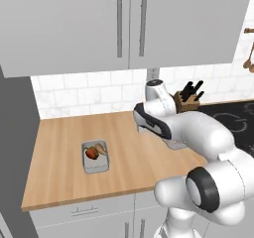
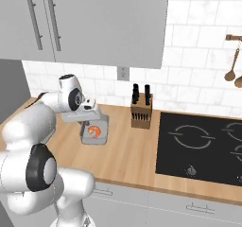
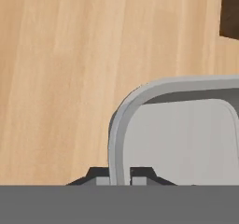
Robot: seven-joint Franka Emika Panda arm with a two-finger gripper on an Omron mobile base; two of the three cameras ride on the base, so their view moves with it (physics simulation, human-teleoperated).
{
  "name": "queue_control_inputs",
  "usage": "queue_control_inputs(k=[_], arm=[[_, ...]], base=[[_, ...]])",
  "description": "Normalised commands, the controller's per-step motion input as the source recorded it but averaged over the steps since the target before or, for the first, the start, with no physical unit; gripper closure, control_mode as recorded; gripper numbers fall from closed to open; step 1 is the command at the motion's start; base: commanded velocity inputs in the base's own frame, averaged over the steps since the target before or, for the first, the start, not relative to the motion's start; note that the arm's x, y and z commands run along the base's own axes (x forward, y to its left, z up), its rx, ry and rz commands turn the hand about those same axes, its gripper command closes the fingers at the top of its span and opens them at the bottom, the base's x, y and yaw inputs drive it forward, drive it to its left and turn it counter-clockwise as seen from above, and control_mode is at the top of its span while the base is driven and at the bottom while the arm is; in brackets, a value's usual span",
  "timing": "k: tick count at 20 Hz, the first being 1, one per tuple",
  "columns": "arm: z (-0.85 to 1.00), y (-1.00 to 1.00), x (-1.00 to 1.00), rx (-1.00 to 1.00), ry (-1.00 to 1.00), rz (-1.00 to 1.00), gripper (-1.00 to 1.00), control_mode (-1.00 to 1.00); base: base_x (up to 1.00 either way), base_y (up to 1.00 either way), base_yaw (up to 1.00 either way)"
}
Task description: Take the meat container that has the shrimp and place it on the second highest rack of the freezer. Then take the vegetable container that has the bell pepper and sweet potato and place it on the highest rack of the freezer.
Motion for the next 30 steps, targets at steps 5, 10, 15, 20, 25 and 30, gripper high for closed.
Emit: queue_control_inputs(k=[5,10,15,20,25,30], arm=[[1.00,0.08,-0.57,-0.18,-0.22,0.35,1.00,-1.00],[0.51,0.00,-1.00,0.03,-0.11,-0.05,1.00,-1.00],[0.39,0.00,-0.97,0.05,0.01,-0.01,1.00,-1.00],[0.63,-0.01,-0.47,0.04,0.12,-0.21,1.00,-1.00],[0.83,-0.09,-0.35,0.00,0.11,-0.17,1.00,-1.00],[0.24,-0.06,-0.30,0.00,0.00,-0.14,1.00,-1.00]], base=[[0.00,0.00,0.00],[0.00,0.00,0.00],[0.00,0.00,0.00],[0.00,0.00,0.00],[0.00,0.00,0.00],[0.00,0.00,0.00]])
